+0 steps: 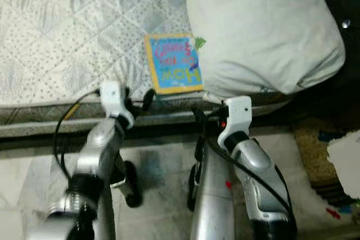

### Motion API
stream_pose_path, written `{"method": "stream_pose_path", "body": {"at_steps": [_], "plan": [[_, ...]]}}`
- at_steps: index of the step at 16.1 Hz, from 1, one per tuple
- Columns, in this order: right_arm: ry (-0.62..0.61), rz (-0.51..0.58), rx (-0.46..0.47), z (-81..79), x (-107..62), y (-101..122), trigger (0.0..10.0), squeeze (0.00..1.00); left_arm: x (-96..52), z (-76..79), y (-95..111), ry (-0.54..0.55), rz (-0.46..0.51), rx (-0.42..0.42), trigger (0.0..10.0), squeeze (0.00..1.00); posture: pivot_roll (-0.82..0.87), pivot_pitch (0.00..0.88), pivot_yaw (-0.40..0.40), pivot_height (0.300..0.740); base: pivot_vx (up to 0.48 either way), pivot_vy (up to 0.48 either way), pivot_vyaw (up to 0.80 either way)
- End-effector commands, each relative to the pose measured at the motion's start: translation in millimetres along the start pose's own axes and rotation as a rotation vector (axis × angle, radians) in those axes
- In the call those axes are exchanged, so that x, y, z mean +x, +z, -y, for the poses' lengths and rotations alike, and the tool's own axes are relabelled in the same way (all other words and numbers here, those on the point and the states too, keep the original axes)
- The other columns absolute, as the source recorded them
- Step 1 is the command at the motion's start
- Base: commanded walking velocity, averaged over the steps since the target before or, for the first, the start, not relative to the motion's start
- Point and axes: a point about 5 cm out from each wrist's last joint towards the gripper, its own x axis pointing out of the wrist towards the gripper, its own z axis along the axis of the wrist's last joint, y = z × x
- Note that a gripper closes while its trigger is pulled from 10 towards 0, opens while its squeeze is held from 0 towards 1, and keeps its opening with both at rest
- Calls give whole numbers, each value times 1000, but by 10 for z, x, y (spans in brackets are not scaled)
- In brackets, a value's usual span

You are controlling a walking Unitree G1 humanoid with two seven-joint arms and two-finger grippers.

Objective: Clean up the room

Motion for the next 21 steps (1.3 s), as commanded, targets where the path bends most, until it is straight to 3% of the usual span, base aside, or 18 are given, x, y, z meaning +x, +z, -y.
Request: {"method": "stream_pose_path", "body": {"at_steps": [1,3,5,7,10,14,21], "plan": [[-8,-27,2,28,-23,-78,10000,0,-117,-70,-51,93,0,-30,10000,0,-169,308,-44,546,0,0,0],[0,-22,5,13,25,-78,10000,0,-285,-176,-99,210,17,-46,10000,0,-154,294,-43,546,0,0,0],[4,-12,9,-2,87,-77,10000,0,-388,-209,-131,239,3,-32,10000,0,-137,275,-41,546,0,0,0],[13,2,16,-38,142,-70,10000,0,-382,-218,-134,222,-22,-5,10000,0,-129,262,-40,546,0,0,0],[31,19,26,-111,168,-59,10000,0,-204,-159,-132,109,-92,76,10000,0,-136,267,-36,546,0,0,0],[26,23,29,-117,92,-58,10000,0,-41,-58,-200,2,-163,119,10000,0,-155,300,-27,546,0,0,0],[9,1,23,-95,-13,-72,10000,0,205,-148,-171,25,-211,127,10000,0,-183,328,-26,546,0,0,0]]}}
